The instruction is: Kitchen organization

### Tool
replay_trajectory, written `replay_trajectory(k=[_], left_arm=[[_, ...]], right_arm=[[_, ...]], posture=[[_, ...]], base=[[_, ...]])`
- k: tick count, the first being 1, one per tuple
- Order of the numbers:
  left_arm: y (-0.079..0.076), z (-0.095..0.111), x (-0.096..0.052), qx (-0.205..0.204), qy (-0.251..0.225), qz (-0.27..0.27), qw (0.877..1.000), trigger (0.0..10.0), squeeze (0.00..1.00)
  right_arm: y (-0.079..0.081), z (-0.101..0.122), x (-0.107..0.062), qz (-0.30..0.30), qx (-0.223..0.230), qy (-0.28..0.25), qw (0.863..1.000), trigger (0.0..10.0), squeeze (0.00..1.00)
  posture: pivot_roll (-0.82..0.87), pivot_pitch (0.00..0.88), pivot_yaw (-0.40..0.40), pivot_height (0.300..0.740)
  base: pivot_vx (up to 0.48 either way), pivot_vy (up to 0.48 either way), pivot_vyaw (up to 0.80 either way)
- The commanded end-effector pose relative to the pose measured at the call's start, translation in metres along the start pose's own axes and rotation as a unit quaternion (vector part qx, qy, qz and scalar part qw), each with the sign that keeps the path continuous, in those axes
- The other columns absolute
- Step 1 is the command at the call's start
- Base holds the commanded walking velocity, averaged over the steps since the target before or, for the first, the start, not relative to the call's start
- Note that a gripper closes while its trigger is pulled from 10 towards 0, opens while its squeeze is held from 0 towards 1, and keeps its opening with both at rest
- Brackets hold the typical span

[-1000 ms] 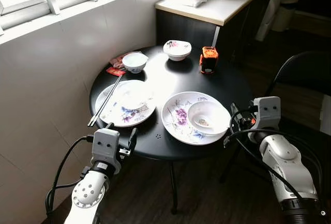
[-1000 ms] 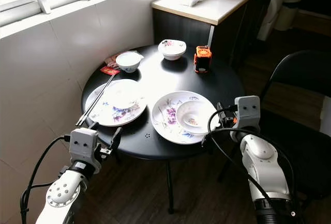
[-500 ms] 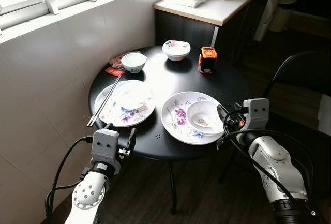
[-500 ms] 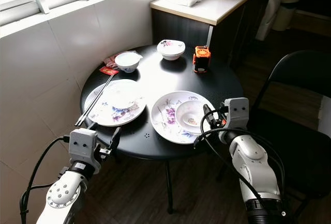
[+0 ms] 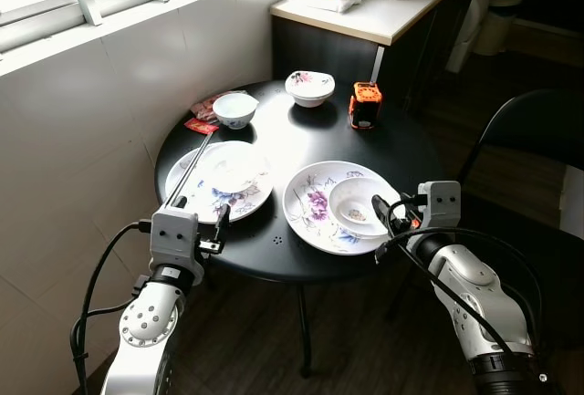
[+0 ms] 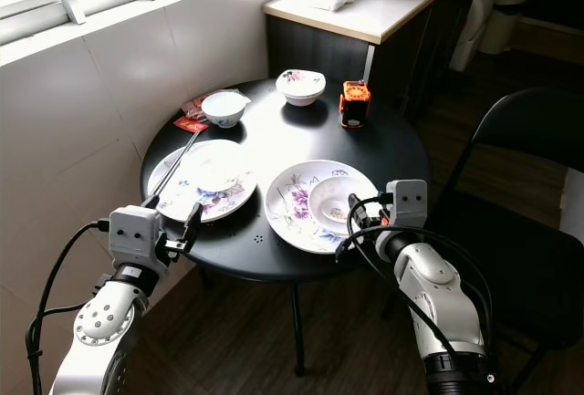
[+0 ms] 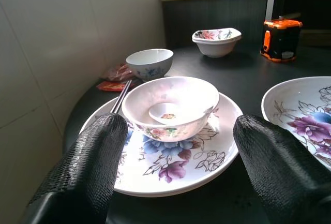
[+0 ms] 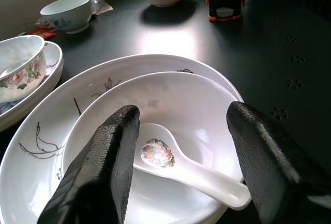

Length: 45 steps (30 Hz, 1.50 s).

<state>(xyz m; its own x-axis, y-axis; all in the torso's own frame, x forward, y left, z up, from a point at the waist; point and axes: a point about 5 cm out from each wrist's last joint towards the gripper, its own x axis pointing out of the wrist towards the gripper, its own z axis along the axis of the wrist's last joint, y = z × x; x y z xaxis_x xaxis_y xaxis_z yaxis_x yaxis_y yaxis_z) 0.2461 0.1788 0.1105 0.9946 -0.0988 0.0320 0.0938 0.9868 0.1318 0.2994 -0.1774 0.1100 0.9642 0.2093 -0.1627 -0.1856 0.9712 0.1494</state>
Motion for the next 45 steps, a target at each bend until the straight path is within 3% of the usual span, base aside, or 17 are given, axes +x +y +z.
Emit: replay_trajectory(k=[1,5,12,15,28,45], left_arm=[[-0.001,-0.002,0.0,0.002,0.004,-0.004,1.0,10.0,0.0],[-0.003,-0.003,0.001,0.002,0.006,-0.006,1.0,10.0,0.0],[-0.003,-0.003,0.002,0.003,0.008,-0.007,1.0,10.0,0.0],[-0.004,-0.004,0.002,0.002,0.009,-0.008,1.0,10.0,0.0],[-0.006,-0.005,0.003,0.002,0.009,-0.009,1.0,10.0,0.0],[-0.006,-0.006,0.005,0.001,0.011,-0.008,1.0,10.0,0.0]], right_arm=[[0.001,0.003,-0.003,-0.005,0.007,-0.003,1.0,10.0,0.0],[0.004,0.001,-0.002,-0.014,0.015,0.005,1.0,10.0,0.0],[0.003,0.003,-0.002,-0.045,-0.026,-0.003,0.999,10.0,0.0],[0.005,-0.003,-0.002,-0.051,-0.004,0.012,0.999,10.0,0.0],[0.003,-0.012,0.003,-0.06,0.014,0.048,0.997,10.0,0.0],[0.0,-0.014,0.007,-0.069,-0.015,0.069,0.995,10.0,0.0]], posture=[[0.08,0.0,-0.037,0.74],[0.08,0.0,-0.035,0.74],[0.08,0.0,-0.035,0.74],[0.08,0.0,-0.035,0.74],[0.09,0.0,-0.04,0.74],[0.09,0.0,-0.042,0.74]], base=[[0.0,0.0,0.0],[0.0,0.0,0.0],[0.0,0.0,0.0],[0.0,0.0,0.0],[0.0,0.0,0.0],[0.0,0.0,0.0]])
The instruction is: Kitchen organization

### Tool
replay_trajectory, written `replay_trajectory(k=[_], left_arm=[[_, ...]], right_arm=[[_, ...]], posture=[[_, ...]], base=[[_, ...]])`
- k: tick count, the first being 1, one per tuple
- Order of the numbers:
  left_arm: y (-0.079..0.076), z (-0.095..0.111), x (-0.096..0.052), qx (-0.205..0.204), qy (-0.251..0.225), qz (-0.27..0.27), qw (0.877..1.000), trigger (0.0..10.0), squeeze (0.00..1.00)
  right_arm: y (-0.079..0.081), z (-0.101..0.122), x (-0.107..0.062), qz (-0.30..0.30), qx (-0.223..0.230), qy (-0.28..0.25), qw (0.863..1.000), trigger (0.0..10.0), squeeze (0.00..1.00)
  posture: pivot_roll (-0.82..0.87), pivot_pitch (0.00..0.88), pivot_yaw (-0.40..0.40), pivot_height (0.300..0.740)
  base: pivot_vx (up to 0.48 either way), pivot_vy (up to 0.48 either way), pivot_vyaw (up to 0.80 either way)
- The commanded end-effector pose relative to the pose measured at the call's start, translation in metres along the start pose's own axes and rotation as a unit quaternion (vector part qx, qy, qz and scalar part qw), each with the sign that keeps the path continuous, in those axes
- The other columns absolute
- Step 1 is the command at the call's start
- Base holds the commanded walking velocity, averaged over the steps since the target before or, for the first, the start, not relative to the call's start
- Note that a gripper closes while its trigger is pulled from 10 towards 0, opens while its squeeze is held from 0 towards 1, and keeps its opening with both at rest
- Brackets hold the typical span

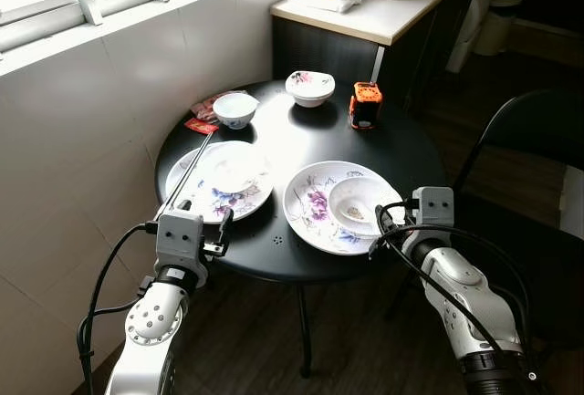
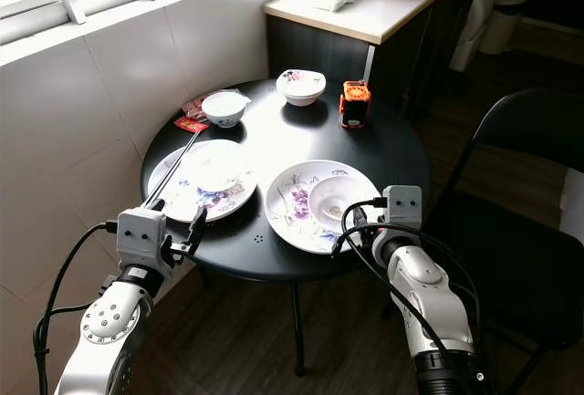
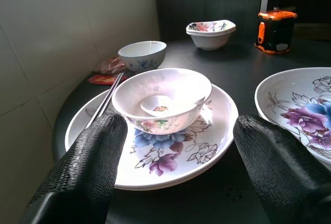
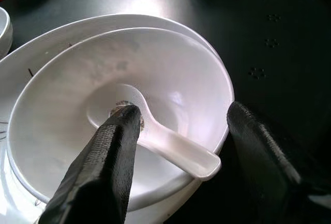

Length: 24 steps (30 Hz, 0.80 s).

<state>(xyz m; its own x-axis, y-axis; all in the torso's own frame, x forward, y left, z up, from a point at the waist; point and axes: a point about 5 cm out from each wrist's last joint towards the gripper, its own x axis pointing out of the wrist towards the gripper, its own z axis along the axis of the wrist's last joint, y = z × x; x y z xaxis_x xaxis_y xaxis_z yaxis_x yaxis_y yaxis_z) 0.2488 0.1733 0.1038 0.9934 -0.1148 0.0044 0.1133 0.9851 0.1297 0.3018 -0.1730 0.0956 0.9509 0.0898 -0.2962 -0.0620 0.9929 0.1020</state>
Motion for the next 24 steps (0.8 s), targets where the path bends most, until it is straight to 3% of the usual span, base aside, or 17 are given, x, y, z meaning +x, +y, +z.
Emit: replay_trajectory(k=[1,11,12,13,14,17,24], left_arm=[[-0.0001,0.0005,0.0015,0.003,-0.002,0.001,1.0,10.0,0.0],[-0.0019,0.0003,0.0011,0.001,-0.002,0.001,1.0,10.0,0.0],[-0.0019,0.0003,0.0012,0.001,-0.002,0.001,1.0,10.0,0.0],[-0.0019,0.0003,0.0012,0.001,-0.002,0.001,1.0,10.0,0.0],[-0.002,0.0002,0.0012,0.001,-0.002,0.001,1.0,10.0,0.0],[-0.0021,-0.0001,0.0012,0.001,-0.002,0.001,1.0,10.0,0.0],[-0.0016,-0.0007,0.0017,0.001,-0.001,0.001,1.0,10.0,0.0]], right_arm=[[-0.0011,-0.0001,0.0013,-0.003,-0.008,0.01,1.0,10.0,0.0],[-0.0011,-0.002,0.0016,-0.002,-0.035,0.017,0.999,10.0,0.0],[-0.0008,-0.0017,0.0016,-0.001,-0.036,0.016,0.999,9.3,0.0],[-0.0008,-0.0017,0.0016,-0.001,-0.036,0.016,0.999,9.3,0.0],[-0.0006,-0.0014,0.0017,0.0,-0.038,0.015,0.999,5.1,0.0],[-0.0003,0.0002,0.0017,-0.001,-0.04,0.012,0.999,0.0,0.0],[-0.0013,0.0067,0.0017,-0.008,-0.049,-0.002,0.999,0.0,0.0]], posture=[[0.09,0.0,-0.042,0.74],[0.09,0.0,-0.044,0.74],[0.09,0.0,-0.045,0.74],[0.09,0.0,-0.045,0.74],[0.09,0.0,-0.045,0.74],[0.09,0.0,-0.045,0.74],[0.09,0.0,-0.044,0.74]], base=[[0.0,0.0,0.0],[0.0,0.0,0.0],[0.0,0.0,0.0],[0.0,0.0,0.0],[0.0,0.0,0.0],[0.0,0.0,0.0],[0.0,0.0,0.0]])
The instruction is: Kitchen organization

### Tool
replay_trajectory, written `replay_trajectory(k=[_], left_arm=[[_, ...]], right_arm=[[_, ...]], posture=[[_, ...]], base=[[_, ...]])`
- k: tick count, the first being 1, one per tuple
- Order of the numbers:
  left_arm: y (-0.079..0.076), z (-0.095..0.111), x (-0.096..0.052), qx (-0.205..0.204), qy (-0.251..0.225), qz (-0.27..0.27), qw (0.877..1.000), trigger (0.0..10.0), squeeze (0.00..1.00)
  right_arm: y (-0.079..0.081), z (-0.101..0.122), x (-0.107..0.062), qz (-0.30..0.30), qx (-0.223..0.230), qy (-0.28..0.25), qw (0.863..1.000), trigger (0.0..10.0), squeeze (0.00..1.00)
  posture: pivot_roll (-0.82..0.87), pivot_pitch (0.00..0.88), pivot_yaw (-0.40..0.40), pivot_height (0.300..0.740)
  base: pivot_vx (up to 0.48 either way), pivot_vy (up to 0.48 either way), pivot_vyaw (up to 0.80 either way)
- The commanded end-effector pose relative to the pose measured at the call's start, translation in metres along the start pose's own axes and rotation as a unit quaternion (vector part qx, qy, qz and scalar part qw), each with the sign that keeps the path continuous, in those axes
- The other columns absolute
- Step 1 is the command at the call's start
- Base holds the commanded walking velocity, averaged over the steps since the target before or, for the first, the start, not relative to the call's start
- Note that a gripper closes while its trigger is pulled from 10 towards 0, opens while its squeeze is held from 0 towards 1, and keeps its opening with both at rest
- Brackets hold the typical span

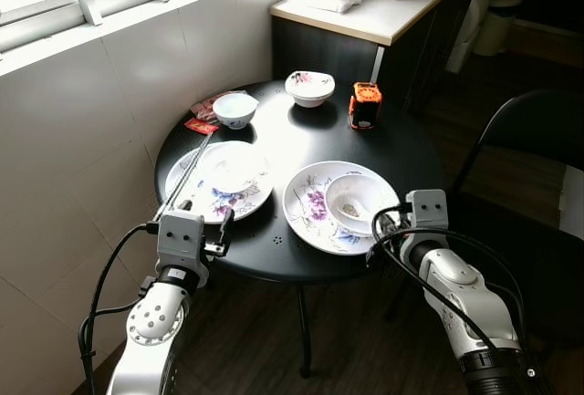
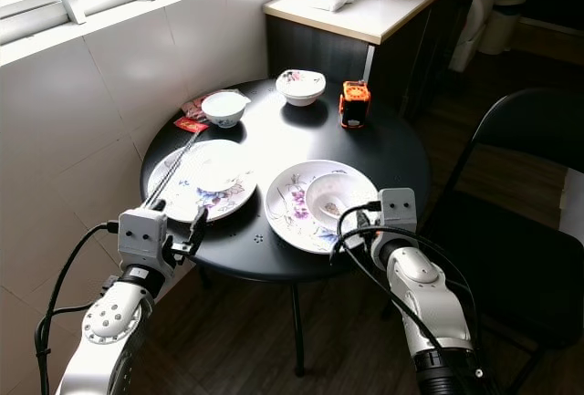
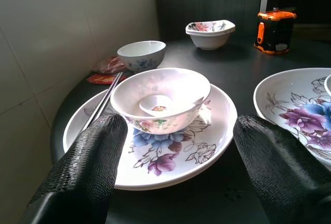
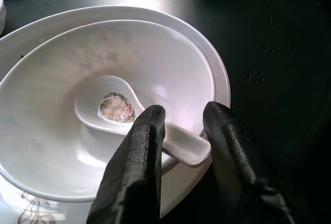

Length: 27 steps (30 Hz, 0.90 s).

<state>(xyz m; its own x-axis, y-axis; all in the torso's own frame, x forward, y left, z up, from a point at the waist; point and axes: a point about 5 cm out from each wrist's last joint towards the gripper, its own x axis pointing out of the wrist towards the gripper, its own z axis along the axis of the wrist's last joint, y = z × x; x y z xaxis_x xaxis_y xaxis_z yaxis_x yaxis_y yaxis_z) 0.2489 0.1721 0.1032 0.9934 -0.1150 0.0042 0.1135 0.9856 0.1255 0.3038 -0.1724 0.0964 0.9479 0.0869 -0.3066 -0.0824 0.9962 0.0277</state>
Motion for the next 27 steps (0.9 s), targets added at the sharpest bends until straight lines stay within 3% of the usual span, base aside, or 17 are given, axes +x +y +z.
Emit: replay_trajectory(k=[1,16,24,27], left_arm=[[0.0,0.0,0.001,0.003,-0.002,0.001,1.0,10.0,0.0],[-0.002,-0.001,0.001,0.002,-0.001,0.0,1.0,10.0,0.0],[-0.003,-0.002,0.001,0.001,0.0,0.0,1.0,10.0,0.0],[-0.003,-0.002,0.001,0.0,0.0,0.0,1.0,10.0,0.0]], right_arm=[[-0.003,0.006,0.0,-0.008,-0.014,-0.008,1.0,0.0,0.0],[0.001,0.011,-0.002,-0.009,-0.03,-0.013,0.999,0.0,0.0],[0.001,0.038,-0.003,-0.021,-0.043,-0.094,0.994,0.0,0.0],[0.009,0.056,-0.009,-0.007,-0.071,-0.161,0.984,0.0,0.0]], posture=[[0.09,0.0,-0.044,0.74],[0.09,0.0,-0.045,0.74],[0.09,0.0,-0.047,0.74],[0.09,0.0,-0.047,0.74]], base=[[0.0,0.0,0.0],[0.0,0.0,0.0],[0.0,0.0,0.0],[0.0,0.0,0.0]])
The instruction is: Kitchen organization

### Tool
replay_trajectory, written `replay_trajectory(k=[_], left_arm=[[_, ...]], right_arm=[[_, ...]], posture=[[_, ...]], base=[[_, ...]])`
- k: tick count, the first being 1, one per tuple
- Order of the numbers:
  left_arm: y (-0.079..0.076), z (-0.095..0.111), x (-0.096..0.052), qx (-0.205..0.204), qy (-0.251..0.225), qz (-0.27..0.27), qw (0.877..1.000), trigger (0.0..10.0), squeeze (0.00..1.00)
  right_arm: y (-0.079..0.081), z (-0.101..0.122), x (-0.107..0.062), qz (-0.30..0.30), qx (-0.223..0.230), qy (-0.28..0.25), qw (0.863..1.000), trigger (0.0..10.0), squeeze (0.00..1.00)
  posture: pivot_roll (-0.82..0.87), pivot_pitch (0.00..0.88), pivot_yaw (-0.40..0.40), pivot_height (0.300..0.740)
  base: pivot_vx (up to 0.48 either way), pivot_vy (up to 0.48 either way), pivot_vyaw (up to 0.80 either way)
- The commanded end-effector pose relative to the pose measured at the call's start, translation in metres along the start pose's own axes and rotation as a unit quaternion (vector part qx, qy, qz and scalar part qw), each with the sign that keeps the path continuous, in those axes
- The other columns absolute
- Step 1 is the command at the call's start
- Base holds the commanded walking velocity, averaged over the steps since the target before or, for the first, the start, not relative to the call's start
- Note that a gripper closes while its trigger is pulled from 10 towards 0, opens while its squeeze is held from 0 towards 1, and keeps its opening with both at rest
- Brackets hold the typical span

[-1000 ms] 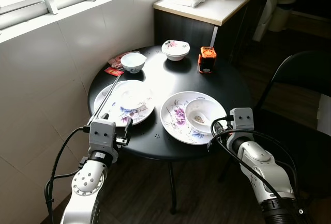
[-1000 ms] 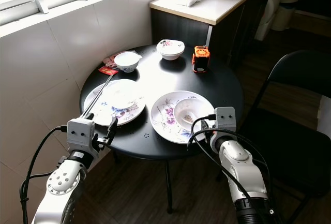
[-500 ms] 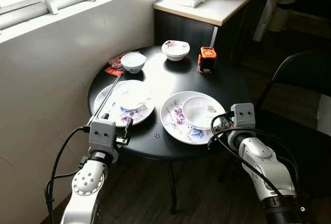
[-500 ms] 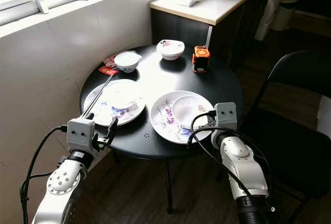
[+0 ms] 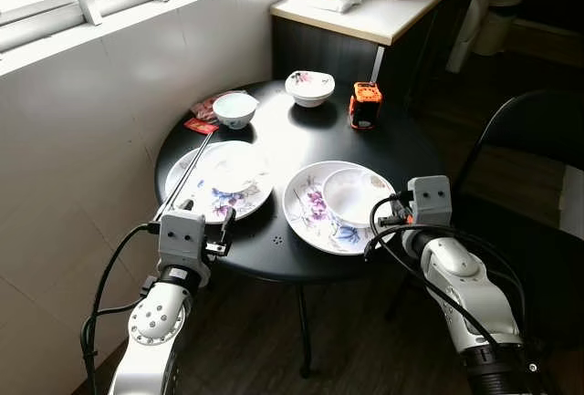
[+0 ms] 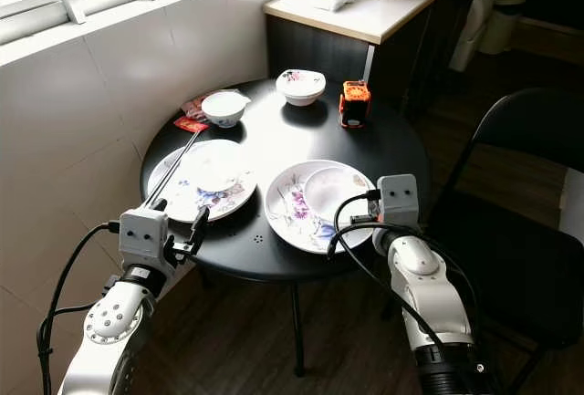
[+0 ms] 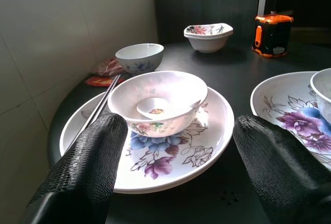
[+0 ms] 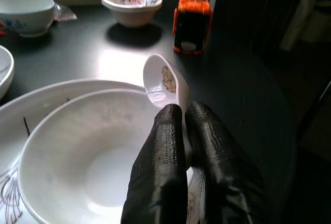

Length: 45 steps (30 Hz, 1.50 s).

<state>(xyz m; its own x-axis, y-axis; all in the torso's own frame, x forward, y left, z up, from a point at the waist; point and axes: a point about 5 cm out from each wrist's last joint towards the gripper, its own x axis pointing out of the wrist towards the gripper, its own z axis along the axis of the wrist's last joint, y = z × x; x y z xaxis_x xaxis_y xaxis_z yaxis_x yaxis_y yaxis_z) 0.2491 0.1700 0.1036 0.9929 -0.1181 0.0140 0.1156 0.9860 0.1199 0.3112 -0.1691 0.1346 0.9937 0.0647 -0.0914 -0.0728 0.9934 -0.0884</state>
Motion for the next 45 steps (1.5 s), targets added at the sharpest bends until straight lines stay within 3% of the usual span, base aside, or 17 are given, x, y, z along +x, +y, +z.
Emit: replay_trajectory(k=[1,9,12,17,34,45], left_arm=[[-0.001,-0.003,0.0,0.003,0.005,0.001,1.0,10.0,0.0],[0.001,0.0,0.0,0.004,-0.003,0.008,1.0,10.0,0.0],[0.012,0.011,0.001,-0.005,-0.04,0.059,0.997,10.0,0.0],[0.02,0.022,0.004,-0.019,-0.069,0.081,0.994,10.0,0.0],[0.011,0.019,0.005,-0.021,-0.066,0.061,0.996,10.0,0.0],[0.01,0.019,0.006,-0.019,-0.067,0.058,0.996,10.0,0.0]], right_arm=[[0.003,0.019,-0.001,0.009,-0.013,-0.056,0.998,0.0,0.0],[0.013,0.027,-0.005,0.032,-0.002,-0.085,0.996,0.0,0.0],[0.014,0.031,-0.006,0.033,-0.025,-0.103,0.994,0.0,0.0],[0.016,0.036,-0.007,0.033,-0.045,-0.12,0.991,0.0,0.0],[0.027,0.046,-0.011,0.058,-0.091,-0.161,0.981,0.0,0.0],[0.034,0.047,-0.012,0.074,-0.096,-0.17,0.978,0.0,0.0]], posture=[[0.09,0.0,-0.047,0.74],[0.09,0.0,-0.044,0.74],[0.09,0.0,-0.043,0.74],[0.09,0.0,-0.044,0.74],[0.09,0.0,-0.044,0.74],[0.09,0.0,-0.044,0.74]], base=[[0.0,0.0,0.0],[0.0,0.0,0.0],[0.0,0.0,0.27],[0.0,0.0,0.8],[0.0,0.0,0.8],[0.0,0.0,0.8]])
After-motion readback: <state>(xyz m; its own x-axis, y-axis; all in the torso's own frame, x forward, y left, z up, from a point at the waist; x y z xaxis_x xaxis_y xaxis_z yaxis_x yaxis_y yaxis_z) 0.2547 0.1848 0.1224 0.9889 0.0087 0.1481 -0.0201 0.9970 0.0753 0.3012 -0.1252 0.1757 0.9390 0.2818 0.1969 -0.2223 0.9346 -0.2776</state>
